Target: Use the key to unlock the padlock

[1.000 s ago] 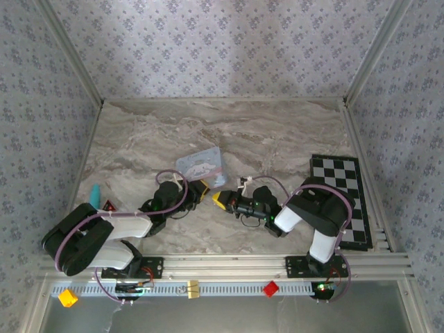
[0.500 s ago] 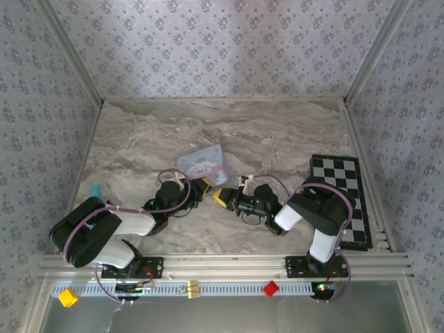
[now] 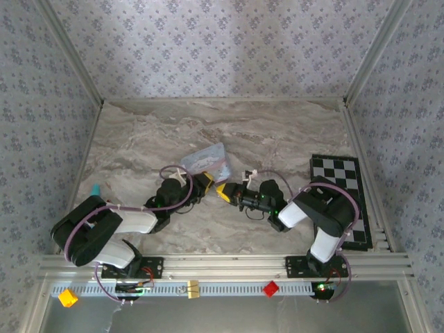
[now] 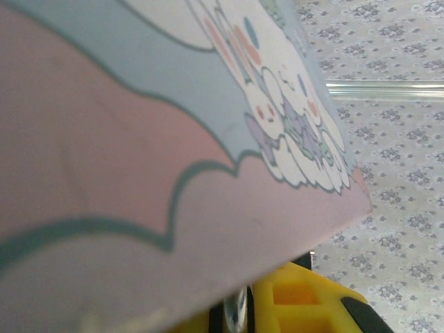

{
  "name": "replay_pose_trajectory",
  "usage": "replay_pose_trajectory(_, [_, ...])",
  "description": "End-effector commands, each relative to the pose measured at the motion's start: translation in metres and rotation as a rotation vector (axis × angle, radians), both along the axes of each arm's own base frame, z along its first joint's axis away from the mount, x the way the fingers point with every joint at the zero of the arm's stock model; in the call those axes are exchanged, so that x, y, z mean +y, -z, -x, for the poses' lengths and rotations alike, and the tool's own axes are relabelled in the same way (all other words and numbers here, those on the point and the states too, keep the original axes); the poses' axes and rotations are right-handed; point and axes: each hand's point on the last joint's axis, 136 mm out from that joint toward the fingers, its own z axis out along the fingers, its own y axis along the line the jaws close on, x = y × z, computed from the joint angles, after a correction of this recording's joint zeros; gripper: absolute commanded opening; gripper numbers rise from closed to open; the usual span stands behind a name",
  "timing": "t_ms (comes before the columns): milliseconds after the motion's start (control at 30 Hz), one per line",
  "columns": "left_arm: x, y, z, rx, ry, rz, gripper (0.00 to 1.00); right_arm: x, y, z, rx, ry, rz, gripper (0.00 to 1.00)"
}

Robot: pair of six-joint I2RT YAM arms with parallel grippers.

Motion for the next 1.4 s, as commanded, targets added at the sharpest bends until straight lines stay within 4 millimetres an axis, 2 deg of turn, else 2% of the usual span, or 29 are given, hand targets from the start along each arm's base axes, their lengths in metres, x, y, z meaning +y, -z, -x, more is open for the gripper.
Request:
replay_pose_trajectory(0, [-0.032, -0.048, 0.019, -0.127, 0.162, 0.114, 0.0, -0.008, -0.009, -0.016, -0.004, 0.063, -0.026, 0.0])
replay_pose_trajectory(367, [-0.044, -0.048, 0.019, -0.124, 0.193, 0.119, 0.0, 0.001, -0.02, -0.02, -0.019, 0.033, -0.053, 0.0])
replay_pose_trajectory(533, [-0.059, -0.051, 0.026, -0.134, 0.236, 0.125, 0.0, -0.002, -0.03, -0.022, -0.037, 0.042, -0.07, 0.0])
replay_pose_trajectory(733, [-0.062, -0.036, 0.029, -0.094, 0.253, 0.084, 0.0, -0.005, -0.021, -0.022, -0.035, 0.054, -0.045, 0.0])
replay_pose_trajectory(933, [-0.055, -0.004, 0.032, -0.01, 0.247, -0.048, 0.01, -0.014, -0.013, -0.019, -0.046, 0.078, -0.016, 0.0])
replay_pose_trajectory(1100, [-0.054, 0.002, 0.032, 0.001, 0.248, -0.098, 0.05, -0.016, 0.008, -0.011, -0.018, 0.069, 0.033, 0.0])
replay_pose_trajectory(1367, [-0.059, 0.02, 0.032, 0.035, 0.256, -0.106, 0.07, -0.013, 0.016, -0.001, -0.012, 0.064, 0.056, 0.0])
